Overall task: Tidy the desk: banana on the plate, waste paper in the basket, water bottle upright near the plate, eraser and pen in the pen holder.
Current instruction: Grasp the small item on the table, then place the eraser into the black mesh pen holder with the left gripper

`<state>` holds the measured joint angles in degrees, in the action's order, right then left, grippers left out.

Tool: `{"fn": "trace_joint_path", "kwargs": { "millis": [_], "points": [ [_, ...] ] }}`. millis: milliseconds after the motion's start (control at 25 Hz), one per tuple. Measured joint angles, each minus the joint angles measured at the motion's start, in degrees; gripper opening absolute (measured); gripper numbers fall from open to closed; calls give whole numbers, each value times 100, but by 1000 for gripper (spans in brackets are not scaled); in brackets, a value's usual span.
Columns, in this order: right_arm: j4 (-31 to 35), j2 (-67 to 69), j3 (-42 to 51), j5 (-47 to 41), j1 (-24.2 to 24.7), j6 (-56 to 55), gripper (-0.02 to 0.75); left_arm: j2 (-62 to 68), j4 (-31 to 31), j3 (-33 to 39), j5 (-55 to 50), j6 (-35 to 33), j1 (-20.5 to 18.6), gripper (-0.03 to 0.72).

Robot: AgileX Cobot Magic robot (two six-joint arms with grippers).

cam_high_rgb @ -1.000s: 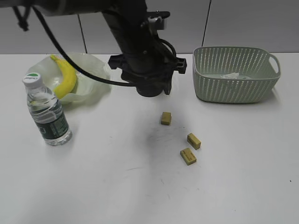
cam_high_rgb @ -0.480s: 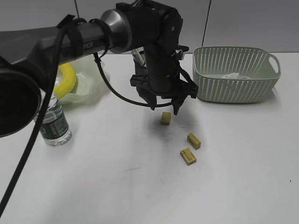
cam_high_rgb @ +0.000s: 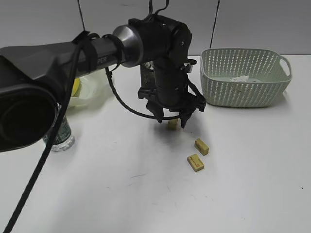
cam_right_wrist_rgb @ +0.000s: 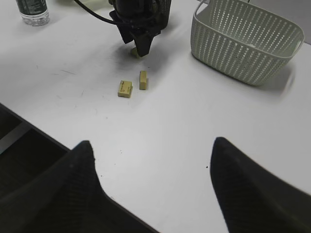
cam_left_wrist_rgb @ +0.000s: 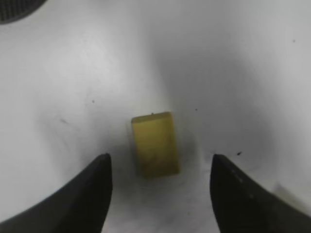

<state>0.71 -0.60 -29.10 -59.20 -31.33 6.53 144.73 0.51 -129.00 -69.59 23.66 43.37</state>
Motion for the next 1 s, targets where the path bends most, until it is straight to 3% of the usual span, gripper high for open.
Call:
{"fn": "trace_joint_path", "kwargs": {
  "millis": [240,440,480,1000],
  "points": [
    [0,0,0,0,0,0,582,186,-51,-6,-12,7,0,441],
    [0,0,0,0,0,0,582,204,12,-6,-18,14,-5,198],
    [0,0,0,0,0,0,582,204,18,-11,-18,14,-5,179],
    [0,0,0,0,0,0,582,100,86,-8,-17,14,-5,180]
  ]
}}
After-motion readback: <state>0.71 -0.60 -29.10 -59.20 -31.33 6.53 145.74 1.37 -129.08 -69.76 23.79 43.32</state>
